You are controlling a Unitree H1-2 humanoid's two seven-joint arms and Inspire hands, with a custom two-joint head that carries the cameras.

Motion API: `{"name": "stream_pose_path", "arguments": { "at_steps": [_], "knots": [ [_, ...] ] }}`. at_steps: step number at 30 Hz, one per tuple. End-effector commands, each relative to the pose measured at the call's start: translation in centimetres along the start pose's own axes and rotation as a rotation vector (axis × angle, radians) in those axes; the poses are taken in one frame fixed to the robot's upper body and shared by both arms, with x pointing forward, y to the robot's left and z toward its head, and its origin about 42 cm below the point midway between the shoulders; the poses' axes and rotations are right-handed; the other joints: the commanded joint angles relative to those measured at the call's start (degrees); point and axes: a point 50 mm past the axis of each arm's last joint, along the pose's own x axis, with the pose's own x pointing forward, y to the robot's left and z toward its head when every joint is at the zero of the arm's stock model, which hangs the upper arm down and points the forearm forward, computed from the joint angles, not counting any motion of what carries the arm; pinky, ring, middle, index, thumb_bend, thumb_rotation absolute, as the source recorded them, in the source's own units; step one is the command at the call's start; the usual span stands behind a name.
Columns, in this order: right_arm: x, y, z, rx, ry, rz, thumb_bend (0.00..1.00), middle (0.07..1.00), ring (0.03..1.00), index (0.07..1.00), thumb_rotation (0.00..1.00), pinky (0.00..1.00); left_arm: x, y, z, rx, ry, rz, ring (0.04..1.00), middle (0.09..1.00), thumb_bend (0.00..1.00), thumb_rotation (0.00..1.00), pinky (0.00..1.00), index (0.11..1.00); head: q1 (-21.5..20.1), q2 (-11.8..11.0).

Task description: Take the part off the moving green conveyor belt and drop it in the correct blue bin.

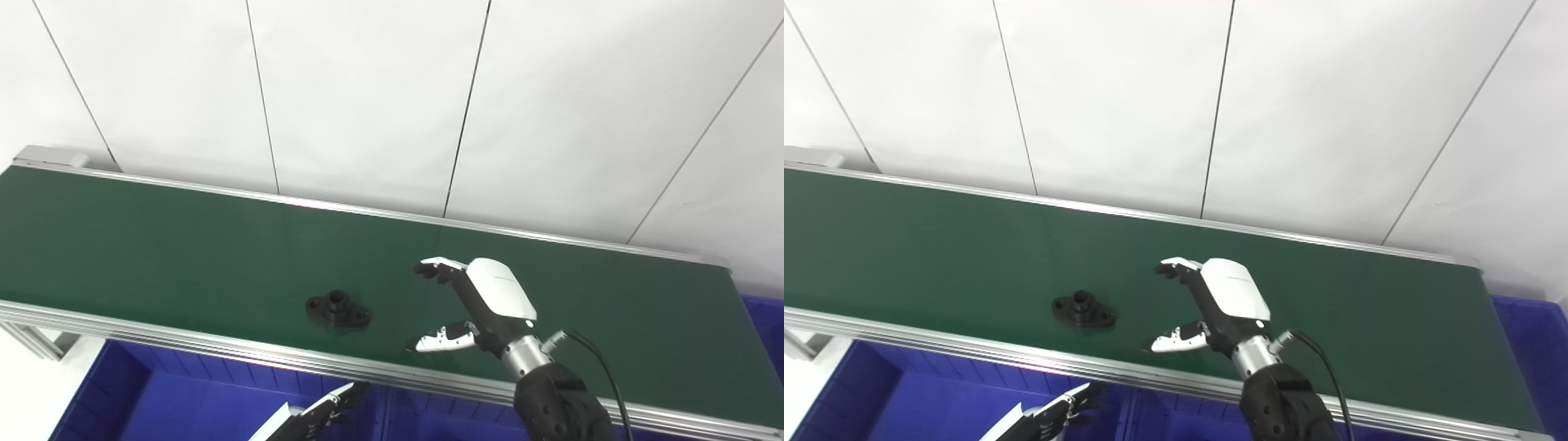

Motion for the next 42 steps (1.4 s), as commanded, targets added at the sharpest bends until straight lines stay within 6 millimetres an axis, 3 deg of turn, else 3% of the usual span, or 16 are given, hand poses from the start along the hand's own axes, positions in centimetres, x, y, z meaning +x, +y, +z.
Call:
{"name": "stream_pose_path", "arguments": {
  "at_steps": [1,18,32,38,40,41,42],
  "knots": [
    [0.9,-1.2,1.1,-0.024,-0.021,-0.024,0.77,0.748,0.742,0.758,0.29,0.69,-0.2,0.3,1.1,0.004,-0.068,0.013,0.923,0.957,0.71,0.24,0.86,0.939,-0.13,0.02],
    [4.3,0.9,1.3,-0.164,0.005,0.061,0.78,0.747,0.730,0.754,0.25,0.67,-0.5,0.4,1.1,-0.036,-0.102,0.030,0.916,0.944,0.74,0.28,0.86,0.928,0.02,0.69],
    [6.9,2.7,0.6,-0.156,0.060,0.086,0.76,0.729,0.701,0.759,0.28,0.63,-0.5,0.1,1.3,-0.040,-0.121,0.031,0.901,0.937,0.73,0.29,0.84,0.923,0.40,1.36],
    [7.4,3.2,0.3,-0.118,0.085,0.103,0.75,0.739,0.707,0.755,0.22,0.64,-0.4,-0.1,1.6,-0.048,-0.118,0.034,0.903,0.939,0.74,0.29,0.84,0.923,0.46,2.08],
    [7.4,3.6,0.0,-0.100,0.085,0.105,0.74,0.698,0.630,0.741,0.14,0.53,-0.4,-0.1,1.7,-0.054,-0.118,0.036,0.905,0.940,0.75,0.30,0.84,0.923,0.38,2.30],
    [7.4,3.9,-0.2,-0.096,0.084,0.103,0.74,0.698,0.630,0.741,0.14,0.53,-0.4,-0.2,1.7,-0.051,-0.121,0.037,0.905,0.940,0.75,0.30,0.84,0.923,0.32,2.49],
    [7.4,4.1,-0.3,-0.094,0.082,0.100,0.75,0.632,0.536,0.717,0.06,0.44,-0.4,-0.2,1.8,-0.049,-0.123,0.037,0.905,0.940,0.74,0.31,0.84,0.926,0.33,2.53]
  ]
}}
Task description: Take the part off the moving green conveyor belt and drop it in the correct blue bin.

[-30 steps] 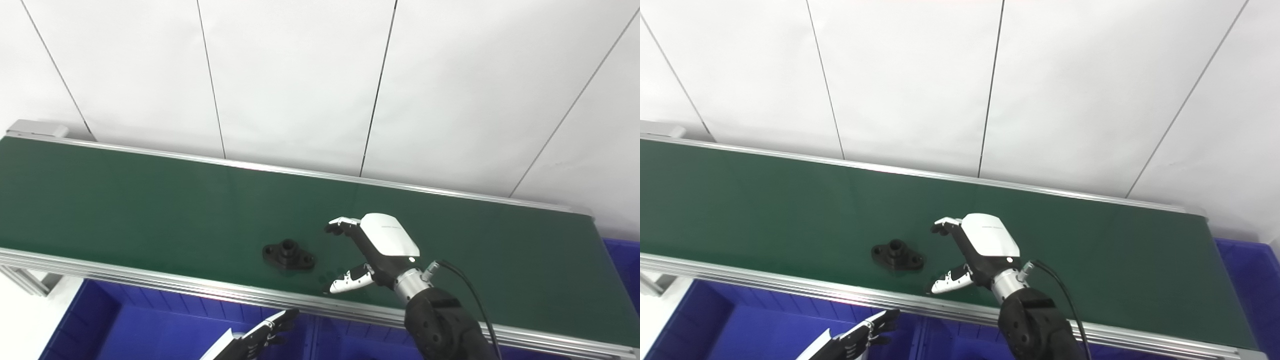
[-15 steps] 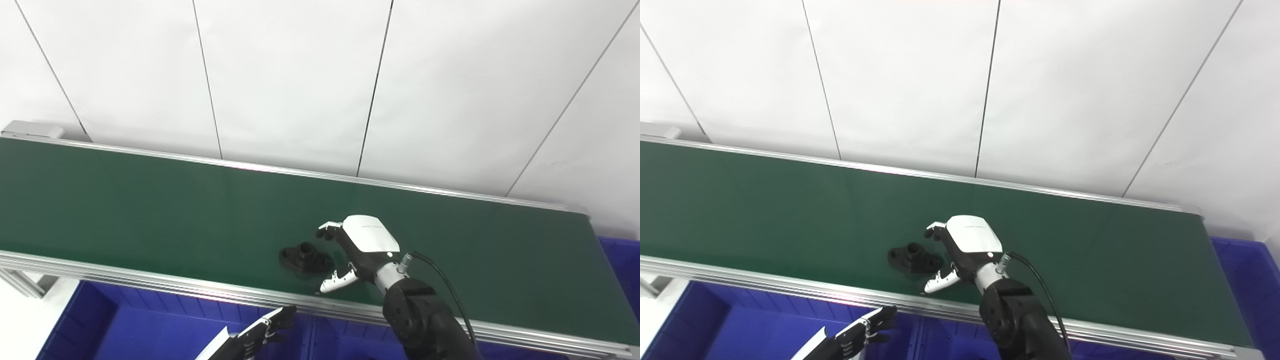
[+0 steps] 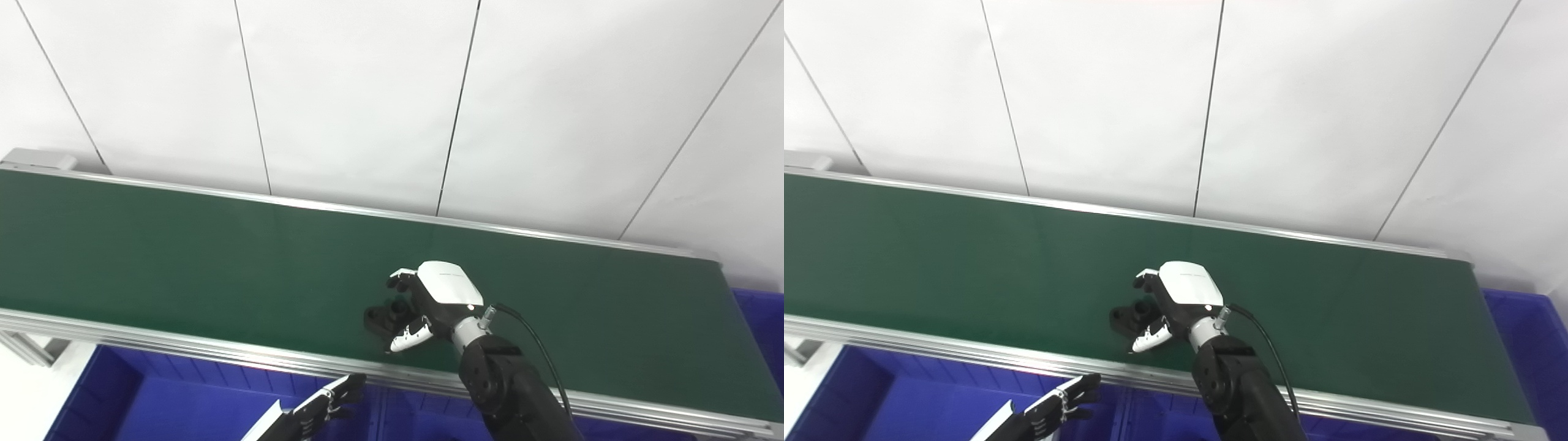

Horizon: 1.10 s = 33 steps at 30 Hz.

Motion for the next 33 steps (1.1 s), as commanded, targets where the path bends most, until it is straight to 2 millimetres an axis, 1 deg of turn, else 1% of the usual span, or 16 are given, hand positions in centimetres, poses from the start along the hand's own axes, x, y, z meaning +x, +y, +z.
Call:
{"name": "stream_pose_path", "arguments": {
  "at_steps": [1,2,3,4,6,7,10,13,15,19,27,30,33],
  "knots": [
    [0.7,-0.6,1.1,0.005,-0.040,-0.032,0.76,0.610,0.504,0.709,0.03,0.40,0.0,0.0,0.8,0.005,-0.043,0.015,0.905,0.941,0.74,0.31,0.84,0.926,0.07,0.16],
    [0.7,-0.4,1.0,-0.002,-0.041,-0.031,0.66,0.550,0.470,0.685,0.01,0.37,0.0,0.0,0.9,0.007,-0.045,0.015,0.904,0.940,0.74,0.31,0.83,0.927,0.09,0.20],
    [0.8,-0.2,0.9,-0.017,-0.044,-0.030,0.60,0.512,0.449,0.671,0.01,0.35,0.0,0.0,0.9,0.006,-0.047,0.015,0.903,0.939,0.74,0.31,0.83,0.927,0.11,0.37],
    [0.7,0.1,0.8,-0.033,-0.046,-0.030,0.56,0.468,0.412,0.606,0.00,0.32,0.0,0.0,1.0,0.005,-0.047,0.015,0.904,0.940,0.73,0.30,0.83,0.927,0.12,0.43],
    [0.5,0.8,0.6,-0.065,-0.056,-0.036,0.53,0.421,0.355,0.535,0.00,0.27,0.0,-0.1,1.1,0.000,-0.048,0.015,0.903,0.940,0.73,0.30,0.83,0.926,0.16,0.77],
    [0.4,1.0,0.5,-0.091,-0.061,-0.040,0.53,0.413,0.329,0.521,0.00,0.25,0.0,-0.1,1.2,0.000,-0.049,0.014,0.903,0.939,0.73,0.30,0.82,0.927,0.15,1.01],
    [0.3,1.5,0.2,-0.150,-0.073,-0.050,0.52,0.413,0.291,0.509,0.00,0.22,0.0,0.0,1.3,0.001,-0.047,0.013,0.903,0.938,0.73,0.30,0.82,0.928,0.00,1.34],
    [0.1,1.5,0.0,-0.204,-0.083,-0.036,0.52,0.429,0.331,0.517,0.00,0.24,-0.1,0.0,1.4,0.003,-0.048,0.015,0.903,0.940,0.72,0.29,0.82,0.930,-0.12,1.38],
    [0.1,1.4,-0.1,-0.239,-0.088,-0.025,0.52,0.412,0.324,0.516,0.00,0.24,0.0,0.1,1.4,0.006,-0.050,0.014,0.901,0.939,0.72,0.29,0.82,0.931,-0.27,1.47],
    [-0.1,1.1,-0.3,-0.271,-0.106,-0.018,0.52,0.413,0.324,0.515,0.00,0.24,0.1,0.1,1.6,0.005,-0.052,0.014,0.902,0.939,0.72,0.29,0.82,0.931,-0.39,1.61],
    [-0.7,1.9,-0.7,-0.314,-0.103,0.016,0.52,0.401,0.313,0.511,0.00,0.24,0.3,0.2,1.7,-0.007,-0.047,0.016,0.897,0.937,0.73,0.29,0.80,0.930,-0.39,2.01],
    [-1.4,1.4,-0.7,-0.297,-0.113,-0.009,0.53,0.411,0.336,0.509,0.00,0.26,0.4,0.1,1.8,0.003,-0.054,0.018,0.894,0.936,0.73,0.29,0.79,0.928,-0.38,2.34],
    [-2.5,-0.1,-0.2,-0.229,-0.114,-0.060,0.52,0.419,0.344,0.509,0.00,0.27,0.4,0.1,1.9,0.000,-0.053,0.017,0.893,0.935,0.73,0.29,0.79,0.928,-0.45,2.65]
  ]
}}
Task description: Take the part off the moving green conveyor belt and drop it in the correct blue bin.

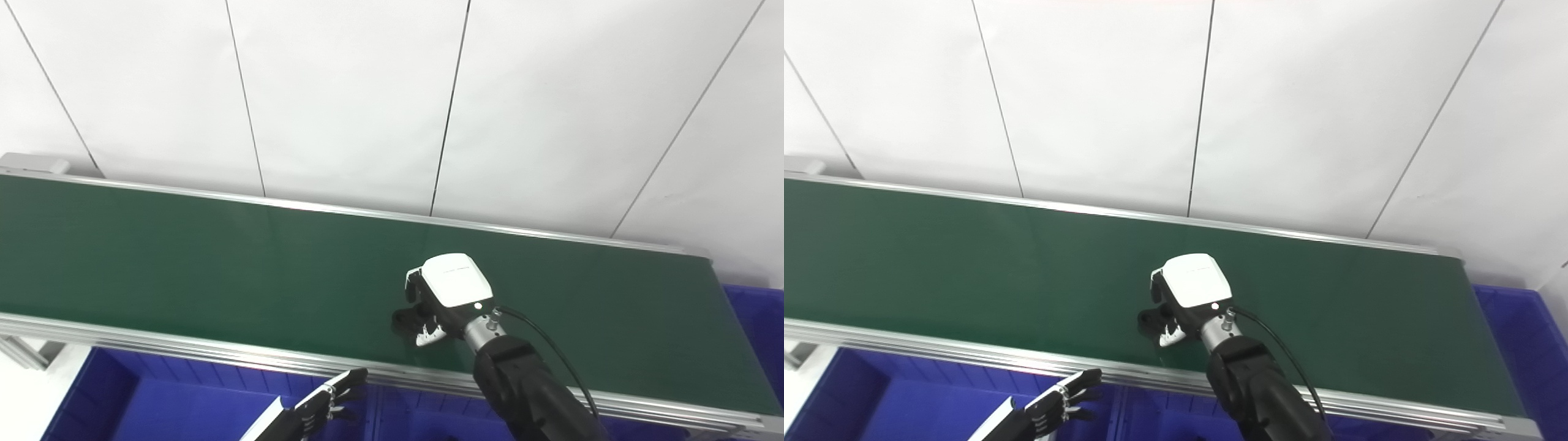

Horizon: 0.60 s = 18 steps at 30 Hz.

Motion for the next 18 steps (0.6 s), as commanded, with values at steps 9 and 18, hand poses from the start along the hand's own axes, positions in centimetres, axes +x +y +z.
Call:
{"name": "stream_pose_path", "arguments": {
  "at_steps": [9,18],
  "knots": [
    [-4.8,-5.3,1.8,0.134,-0.015,-0.112,0.52,0.420,0.363,0.517,0.00,0.29,0.5,0.2,1.2,-0.012,-0.057,0.026,0.898,0.938,0.73,0.28,0.80,0.923,0.17,0.98],
    [-10.9,-5.1,1.1,0.200,0.010,-0.086,0.52,0.411,0.394,0.518,0.00,0.32,1.0,0.2,1.6,-0.020,-0.064,0.028,0.907,0.945,0.74,0.30,0.81,0.925,0.67,3.11]
  ]
}}
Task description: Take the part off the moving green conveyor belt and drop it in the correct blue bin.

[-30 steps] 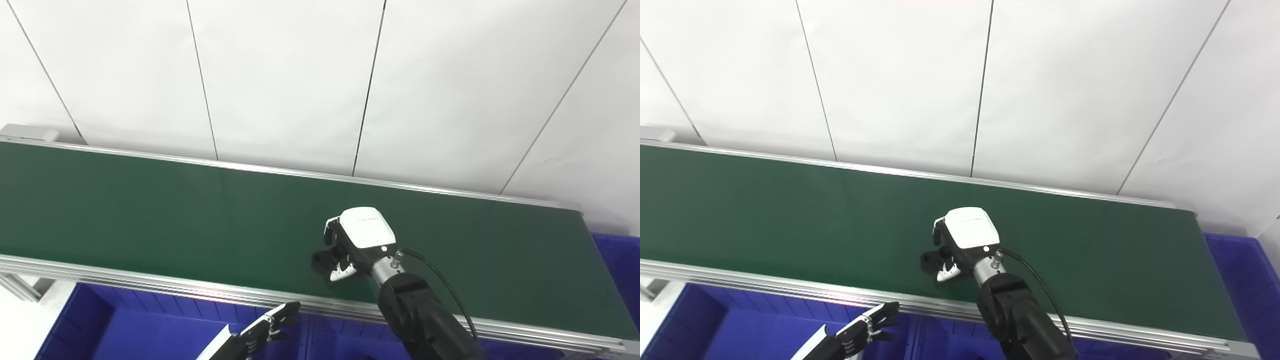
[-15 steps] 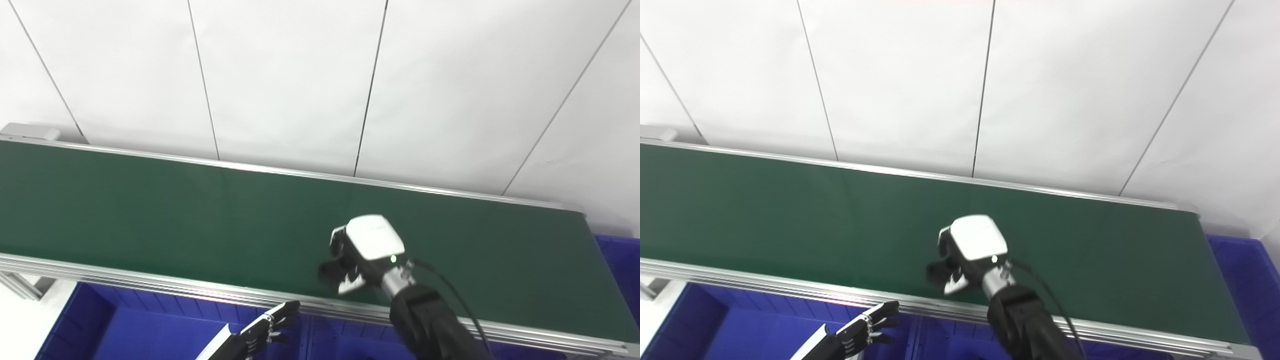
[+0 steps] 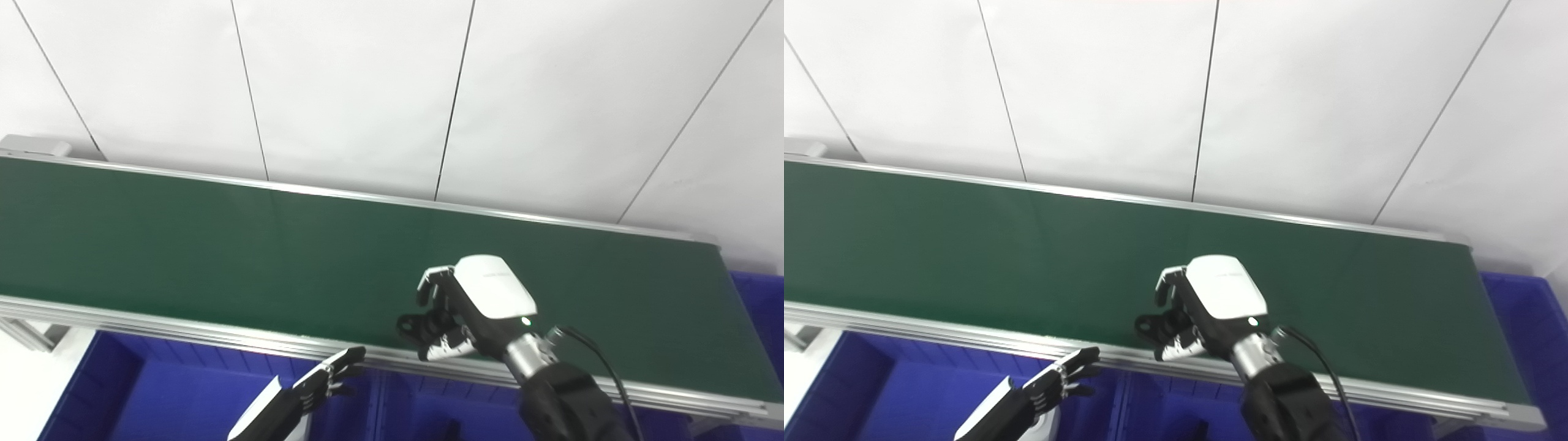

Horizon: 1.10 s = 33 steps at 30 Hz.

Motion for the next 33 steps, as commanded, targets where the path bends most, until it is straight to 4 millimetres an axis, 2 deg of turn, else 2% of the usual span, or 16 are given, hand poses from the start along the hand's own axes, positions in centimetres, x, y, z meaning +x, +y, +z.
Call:
{"name": "stream_pose_path", "arguments": {
  "at_steps": [1,3,6,9,13,14,17,20,22,23,24,25,26,29,33],
  "knots": [
    [-1.3,-0.2,-0.2,0.001,-0.005,-0.033,0.52,0.410,0.392,0.520,0.00,0.32,0.5,0.2,1.1,-0.017,-0.048,0.022,0.909,0.947,0.74,0.30,0.82,0.928,0.06,0.04],
    [-2.4,0.6,-0.4,0.010,0.001,0.002,0.52,0.406,0.389,0.518,0.00,0.32,0.6,0.2,1.4,-0.019,-0.045,0.023,0.910,0.947,0.74,0.31,0.82,0.929,0.19,0.68],
    [-5.1,3.4,-1.1,0.047,0.033,0.090,0.52,0.408,0.365,0.524,0.00,0.30,0.9,0.4,1.6,-0.006,-0.056,0.021,0.910,0.945,0.74,0.32,0.82,0.933,0.12,1.96],
    [-6.6,5.7,-1.5,0.057,0.071,0.168,0.52,0.411,0.351,0.526,0.00,0.28,1.1,0.4,1.9,-0.003,-0.057,0.026,0.909,0.941,0.74,0.34,0.82,0.932,0.23,2.89],
    [-7.6,8.1,-2.1,0.042,0.092,0.243,0.53,0.458,0.314,0.496,0.00,0.25,1.2,0.5,2.1,0.000,-0.060,0.029,0.910,0.938,0.74,0.34,0.82,0.929,0.46,3.91],
    [-7.8,8.9,-2.4,0.035,0.095,0.271,0.52,0.418,0.279,0.502,0.00,0.21,1.3,0.5,2.1,0.005,-0.063,0.028,0.909,0.937,0.74,0.34,0.81,0.929,0.46,3.91],
    [-8.0,10.5,-3.2,0.016,0.121,0.347,0.53,0.419,0.235,0.494,0.00,0.17,1.4,0.6,2.2,0.007,-0.063,0.029,0.910,0.939,0.74,0.35,0.81,0.931,0.40,4.78],
    [-8.0,11.7,-3.8,0.015,0.145,0.411,0.52,0.417,0.279,0.504,0.00,0.20,1.6,0.7,2.4,0.009,-0.059,0.028,0.911,0.940,0.74,0.35,0.81,0.930,0.28,4.95],
    [-8.0,12.5,-4.1,0.011,0.189,0.472,0.53,0.451,0.291,0.495,0.00,0.20,1.8,0.6,2.5,0.006,-0.060,0.034,0.907,0.937,0.74,0.34,0.80,0.927,0.27,5.16],
    [-7.9,12.7,-4.0,0.001,0.201,0.501,0.52,0.466,0.310,0.495,0.00,0.22,1.9,0.5,2.6,0.006,-0.061,0.036,0.905,0.935,0.75,0.34,0.80,0.925,0.35,5.17],
    [-7.9,12.8,-3.9,-0.009,0.207,0.519,0.58,0.619,0.486,0.645,0.06,0.35,2.0,0.5,2.6,0.010,-0.061,0.038,0.904,0.934,0.75,0.34,0.79,0.924,0.44,5.24],
    [-7.9,12.7,-3.8,-0.016,0.207,0.522,0.62,0.759,0.672,0.763,0.14,0.53,2.0,0.5,2.6,0.014,-0.062,0.036,0.901,0.932,0.75,0.35,0.79,0.923,0.49,5.31],
    [-7.8,12.5,-3.7,-0.021,0.209,0.516,0.64,0.824,0.761,0.819,0.20,0.61,2.1,0.5,2.6,0.016,-0.063,0.034,0.901,0.934,0.74,0.35,0.79,0.925,0.57,5.33],
    [-8.0,11.9,-3.2,-0.032,0.222,0.448,0.64,0.929,0.909,0.907,0.30,0.76,2.1,0.4,2.7,0.014,-0.063,0.033,0.905,0.936,0.74,0.35,0.79,0.924,0.67,5.22],
    [-8.9,9.7,-2.0,0.027,0.243,0.282,0.65,0.967,0.950,0.931,0.31,0.83,1.9,0.3,2.8,0.012,-0.056,0.036,0.904,0.935,0.74,0.35,0.80,0.920,1.18,4.95]
  ]
}}
